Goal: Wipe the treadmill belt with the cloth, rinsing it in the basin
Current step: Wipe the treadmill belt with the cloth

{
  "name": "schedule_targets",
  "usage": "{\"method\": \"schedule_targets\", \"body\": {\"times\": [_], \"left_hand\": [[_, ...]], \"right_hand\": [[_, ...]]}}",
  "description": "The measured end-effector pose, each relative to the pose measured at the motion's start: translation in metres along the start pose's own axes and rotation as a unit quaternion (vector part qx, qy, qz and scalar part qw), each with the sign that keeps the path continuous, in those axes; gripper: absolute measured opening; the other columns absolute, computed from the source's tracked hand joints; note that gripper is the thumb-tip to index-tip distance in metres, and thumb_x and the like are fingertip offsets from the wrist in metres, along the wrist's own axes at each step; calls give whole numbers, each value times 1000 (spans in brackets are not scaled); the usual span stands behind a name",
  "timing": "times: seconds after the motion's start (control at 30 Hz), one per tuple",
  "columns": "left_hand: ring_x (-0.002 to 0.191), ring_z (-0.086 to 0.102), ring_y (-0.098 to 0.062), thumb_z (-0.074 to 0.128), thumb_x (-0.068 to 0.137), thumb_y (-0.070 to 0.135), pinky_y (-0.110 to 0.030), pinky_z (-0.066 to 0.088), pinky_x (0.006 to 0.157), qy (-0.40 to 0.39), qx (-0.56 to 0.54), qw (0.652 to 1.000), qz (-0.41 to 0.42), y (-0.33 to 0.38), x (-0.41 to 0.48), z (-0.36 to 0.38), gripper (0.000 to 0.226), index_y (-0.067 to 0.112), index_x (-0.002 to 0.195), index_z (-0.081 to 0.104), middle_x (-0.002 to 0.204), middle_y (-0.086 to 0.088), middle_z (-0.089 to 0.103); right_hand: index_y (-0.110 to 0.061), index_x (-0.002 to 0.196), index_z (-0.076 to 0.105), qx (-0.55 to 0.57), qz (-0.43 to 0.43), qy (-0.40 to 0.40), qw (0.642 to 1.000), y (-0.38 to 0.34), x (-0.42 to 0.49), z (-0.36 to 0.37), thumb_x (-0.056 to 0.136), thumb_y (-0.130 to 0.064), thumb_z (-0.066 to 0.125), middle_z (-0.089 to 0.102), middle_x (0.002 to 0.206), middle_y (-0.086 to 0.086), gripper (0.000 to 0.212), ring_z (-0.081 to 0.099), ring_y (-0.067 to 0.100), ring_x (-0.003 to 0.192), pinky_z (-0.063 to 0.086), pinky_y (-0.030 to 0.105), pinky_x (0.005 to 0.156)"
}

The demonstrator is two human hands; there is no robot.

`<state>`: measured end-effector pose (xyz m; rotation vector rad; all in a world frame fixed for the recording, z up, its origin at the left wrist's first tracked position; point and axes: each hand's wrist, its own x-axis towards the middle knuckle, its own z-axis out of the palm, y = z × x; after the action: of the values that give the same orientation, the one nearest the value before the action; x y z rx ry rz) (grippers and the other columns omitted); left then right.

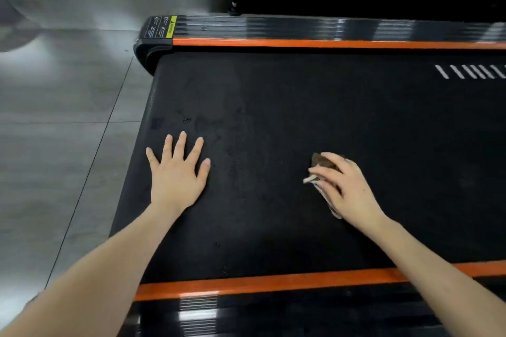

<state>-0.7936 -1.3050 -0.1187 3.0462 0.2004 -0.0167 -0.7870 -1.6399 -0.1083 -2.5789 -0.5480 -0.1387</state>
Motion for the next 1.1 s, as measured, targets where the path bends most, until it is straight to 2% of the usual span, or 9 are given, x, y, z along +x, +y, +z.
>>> {"method": "schedule_targets", "body": {"times": [0.07,0.13,0.17,0.33,0.53,0.73,0.87,0.97,1.1], "left_hand": [[146,0,-28,17,97,53,-58,-1,114,0,5,1000,-4,0,1,1,57,34,150,15,159,-4,10],[146,1,-28,17,97,53,-58,1,114,-2,9,1000,-10,0,1,1,57,34,150,15,159,-4,10],[146,2,-28,17,97,53,-57,2,114,-1,12,1000,-13,1,0,1,56,35,150,16,159,-4,11],[146,5,-26,17,97,52,-57,6,114,4,20,999,-34,6,-3,-3,55,36,150,16,159,-2,12],[146,3,-31,15,100,47,-59,10,113,-70,17,995,-72,22,-9,-16,53,34,151,9,160,-2,5],[145,10,-30,26,100,46,-48,15,117,-102,4,995,14,1,-18,-26,51,33,149,20,159,1,12],[144,18,-29,32,100,41,-47,19,115,-37,26,995,89,-25,-9,-31,48,30,146,32,155,1,26],[144,14,-32,31,100,41,-48,16,116,-3,20,995,102,-46,10,-33,49,29,147,30,156,-2,24],[145,6,-35,26,100,46,-49,10,116,-10,52,988,144,-63,42,-32,52,32,149,22,158,-2,15]], "right_hand": [[-23,112,68,-4,26,13,1000,-2,-1,5,89,-25,57,48,137,4,26,42,35,121,32,44,106],[-23,117,64,-10,8,10,1000,-8,-3,7,89,-24,57,44,140,5,29,39,35,125,31,57,106],[-24,122,61,-10,-1,-2,1000,-8,-4,6,90,-24,58,41,142,4,32,37,33,127,30,58,106],[-26,134,50,-22,-30,-16,999,0,-9,-2,91,-26,58,29,149,2,44,30,28,132,28,40,111],[-23,130,53,-61,-12,30,998,-5,-17,2,93,-26,53,30,149,8,37,32,36,129,36,45,103],[-30,134,48,-106,31,24,994,-10,-19,0,94,-35,50,21,153,7,40,36,33,128,40,44,101],[-26,127,57,-71,65,42,994,-18,-15,1,91,-25,58,31,150,4,36,47,32,120,40,38,96],[-25,124,60,-77,88,72,990,-39,-14,7,88,-20,62,40,145,3,36,58,30,107,45,34,88],[-25,118,64,-62,-19,55,996,-86,-30,30,87,-30,56,48,140,6,32,61,26,109,45,27,92]]}}
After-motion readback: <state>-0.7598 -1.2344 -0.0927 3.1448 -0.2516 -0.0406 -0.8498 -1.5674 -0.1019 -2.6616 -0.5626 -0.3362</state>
